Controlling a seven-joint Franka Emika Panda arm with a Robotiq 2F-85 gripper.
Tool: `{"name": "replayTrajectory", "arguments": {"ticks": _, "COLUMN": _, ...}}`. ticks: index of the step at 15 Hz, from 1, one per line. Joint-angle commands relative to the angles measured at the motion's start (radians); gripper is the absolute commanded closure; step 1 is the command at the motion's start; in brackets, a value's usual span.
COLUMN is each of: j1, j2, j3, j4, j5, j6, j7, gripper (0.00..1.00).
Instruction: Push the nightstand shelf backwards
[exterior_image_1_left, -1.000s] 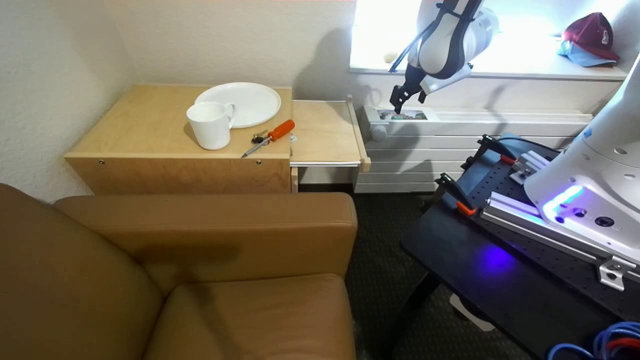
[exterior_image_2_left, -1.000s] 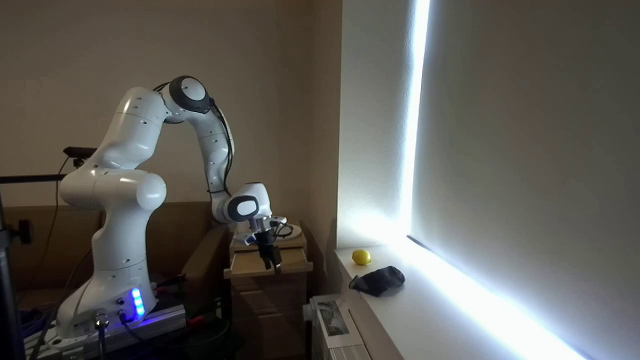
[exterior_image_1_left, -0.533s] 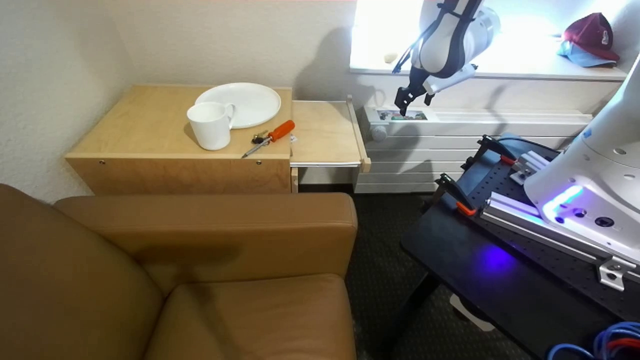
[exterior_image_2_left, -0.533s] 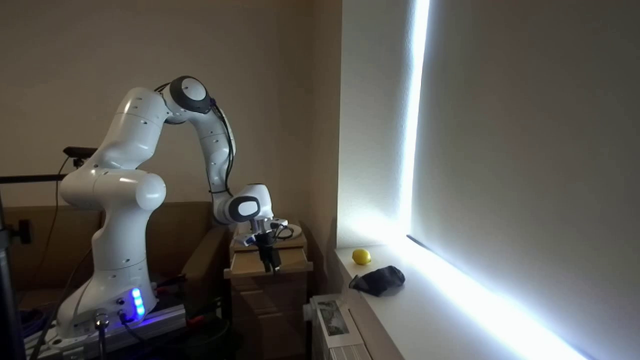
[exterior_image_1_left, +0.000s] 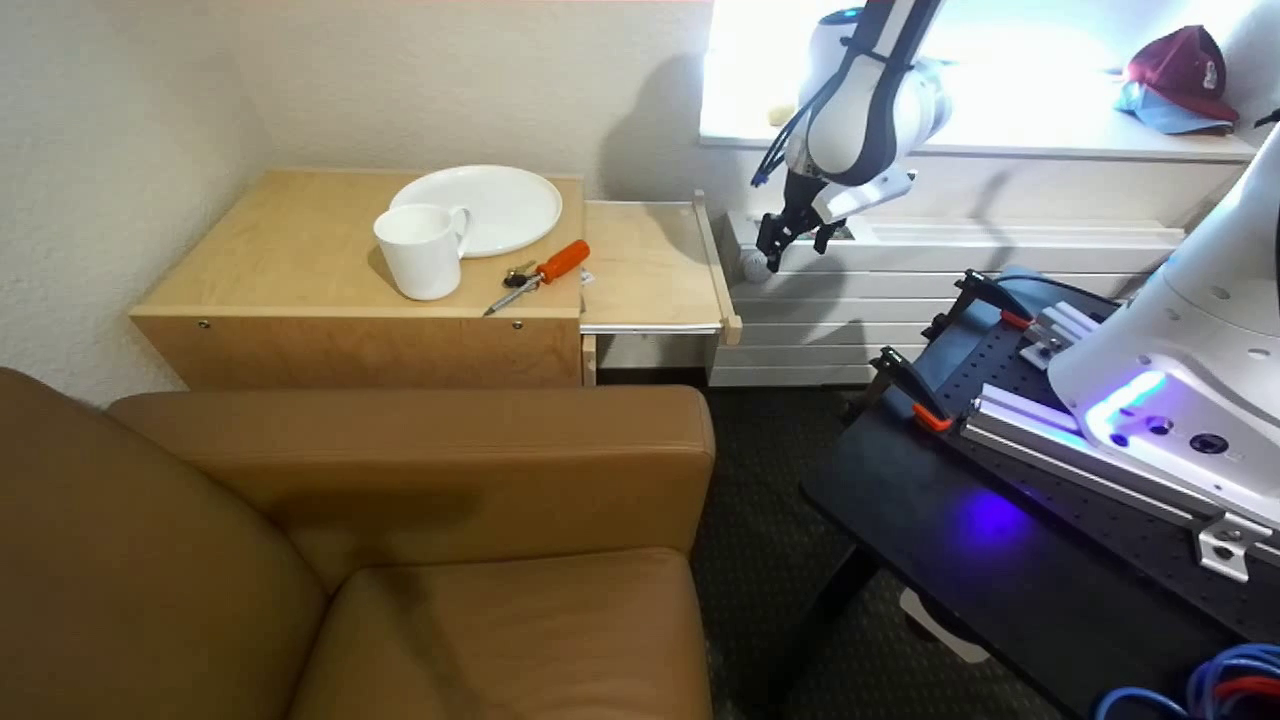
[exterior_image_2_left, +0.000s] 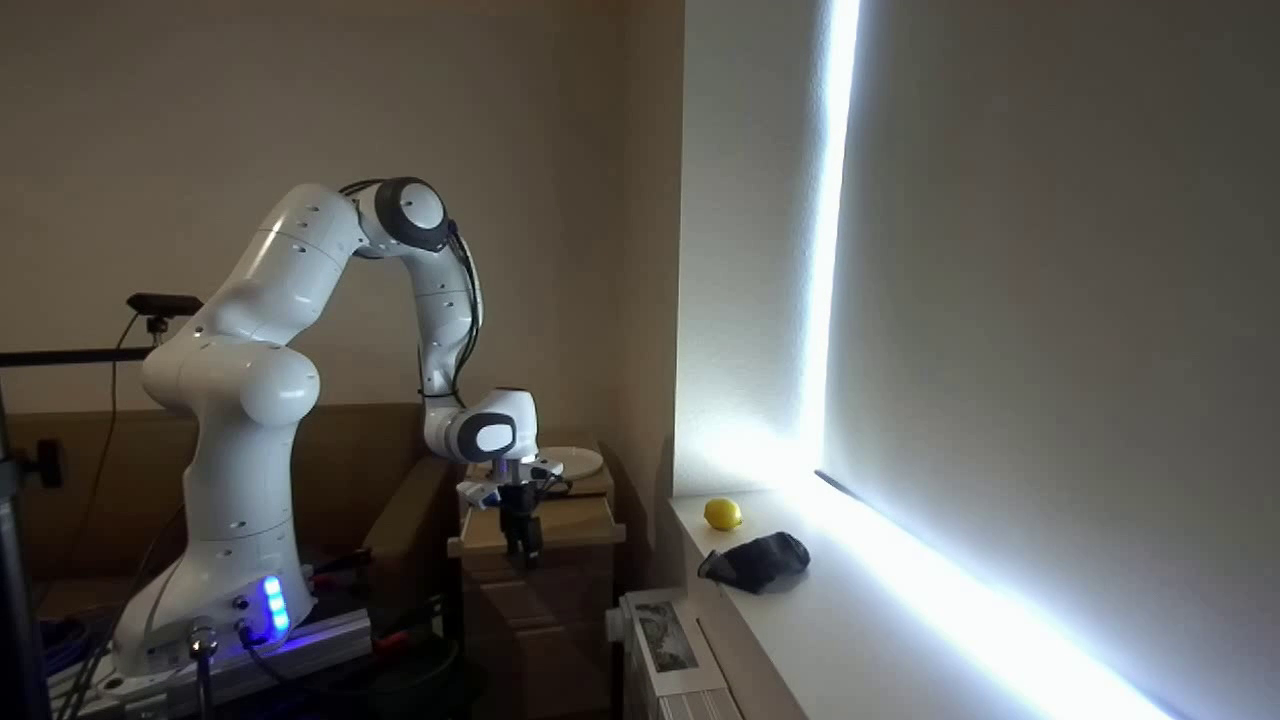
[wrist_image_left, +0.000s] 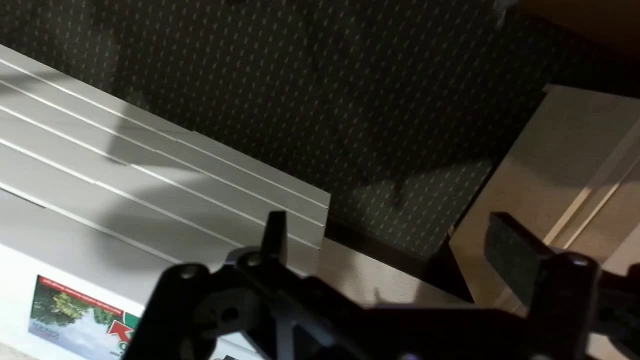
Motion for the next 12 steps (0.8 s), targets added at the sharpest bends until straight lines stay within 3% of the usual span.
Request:
{"name": "replayTrajectory", "arguments": {"ticks": 1, "j1": 0.010, "j2": 0.078, "j3": 0.008, "j4": 0.067, "j5": -0.007, "j6": 0.019, "j7": 0.016, "gripper": 0.00}}
{"name": "replayTrajectory", "arguments": {"ticks": 3, "j1": 0.050, "j2": 0.101, "j3": -0.022, "j4": 0.087, "j5": -0.009, "j6": 0.016, "j7": 0.034, "gripper": 0.00}}
{"name": "replayTrajectory", "arguments": {"ticks": 8, "j1": 0.029, "j2": 0.085, "j3": 0.001, "j4": 0.083, "j5": -0.004, "j6": 0.005, "j7": 0.020, "gripper": 0.00}}
{"name": "replayTrajectory", "arguments": {"ticks": 9, "j1": 0.075, "j2": 0.133, "j3": -0.047, "j4": 0.111, "j5": -0.009, "j6": 0.008, "j7": 0.044, "gripper": 0.00}}
{"name": "replayTrajectory", "arguments": {"ticks": 12, "j1": 0.116, "j2": 0.233, "j3": -0.066, "j4": 0.174, "j5": 0.011, "j6": 0.043, "j7": 0.092, "gripper": 0.00}}
